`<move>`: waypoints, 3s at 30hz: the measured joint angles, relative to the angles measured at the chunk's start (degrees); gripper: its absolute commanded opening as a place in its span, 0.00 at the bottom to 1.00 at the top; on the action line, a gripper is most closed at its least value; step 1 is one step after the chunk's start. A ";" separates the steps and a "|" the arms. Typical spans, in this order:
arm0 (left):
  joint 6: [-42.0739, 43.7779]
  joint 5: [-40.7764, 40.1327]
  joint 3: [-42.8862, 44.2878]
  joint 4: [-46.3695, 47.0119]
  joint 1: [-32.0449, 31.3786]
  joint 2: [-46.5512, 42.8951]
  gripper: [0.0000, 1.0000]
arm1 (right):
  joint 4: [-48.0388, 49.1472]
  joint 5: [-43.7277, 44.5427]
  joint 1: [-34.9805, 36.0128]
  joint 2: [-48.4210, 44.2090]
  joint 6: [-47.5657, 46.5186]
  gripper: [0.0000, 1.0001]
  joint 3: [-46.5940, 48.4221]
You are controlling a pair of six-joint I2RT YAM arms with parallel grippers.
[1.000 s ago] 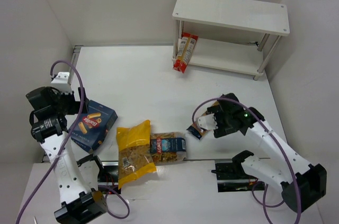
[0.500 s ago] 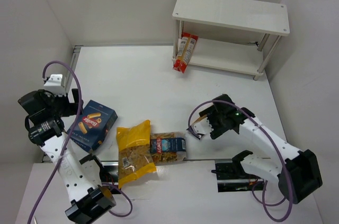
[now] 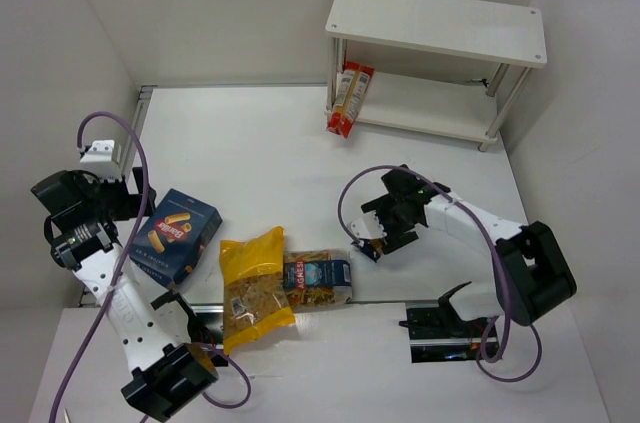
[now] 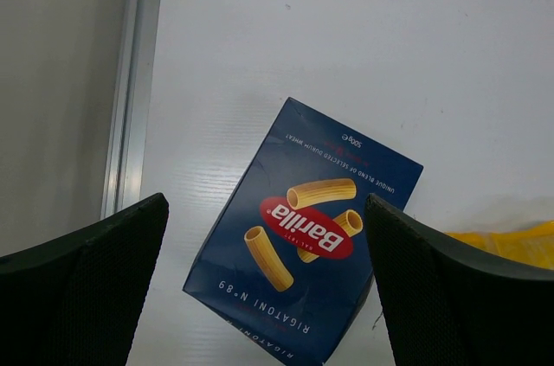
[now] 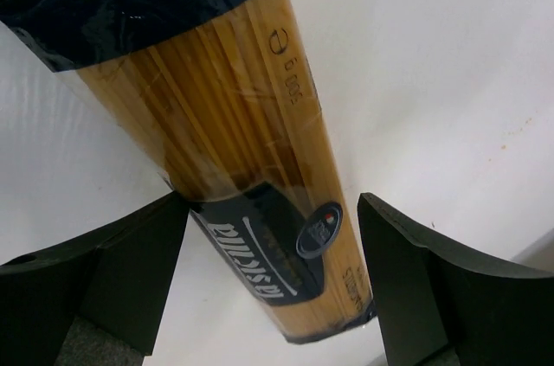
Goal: Place and organize the pasta boxes and bags onto the shelf
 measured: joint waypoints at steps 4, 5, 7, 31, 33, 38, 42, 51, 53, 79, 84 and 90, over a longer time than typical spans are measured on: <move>0.04 0.07 0.00 -0.02 0.00 0.04 0.99 | 0.42 -0.37 0.02 4.55 0.92 0.86 2.47; 0.07 0.09 0.00 -0.02 0.00 0.02 0.99 | 0.35 -0.39 0.00 5.55 1.22 0.86 3.23; 0.07 0.13 0.00 -0.02 0.00 0.00 0.99 | 0.13 -0.39 0.02 7.63 1.62 0.86 4.85; 0.09 0.44 0.00 -0.07 0.42 -0.55 0.99 | -6.73 -9.99 9.49 27.34 31.82 0.00 33.24; 0.09 0.44 0.00 -0.07 0.42 -0.55 0.99 | -5.07 -10.54 11.89 28.26 36.09 0.00 34.49; 0.09 0.44 0.00 -0.09 0.90 -0.59 0.99 | -0.59 -10.82 14.67 36.61 46.23 0.00 42.40; 0.09 0.46 0.00 -0.09 0.90 -0.87 0.99 | 2.45 -8.35 14.21 43.08 54.88 0.00 49.83; 0.57 0.72 0.00 -0.09 0.90 -1.46 0.99 | 6.84 -5.22 13.73 48.35 62.58 0.73 58.55; 1.11 0.85 0.00 -0.09 0.90 -1.46 0.99 | 7.23 -6.05 13.55 48.04 61.92 0.74 57.96; 1.40 1.97 0.00 -0.96 2.51 -2.10 0.99 | 3.82 -18.58 -2.71 36.87 40.83 0.88 34.69; 1.42 1.97 0.00 -1.07 2.58 -2.21 0.99 | 4.15 -20.28 -2.10 36.54 40.94 0.88 33.99; 1.42 1.97 0.00 -1.11 2.60 -2.54 0.99 | 4.24 -20.63 -0.59 36.41 42.16 0.93 33.81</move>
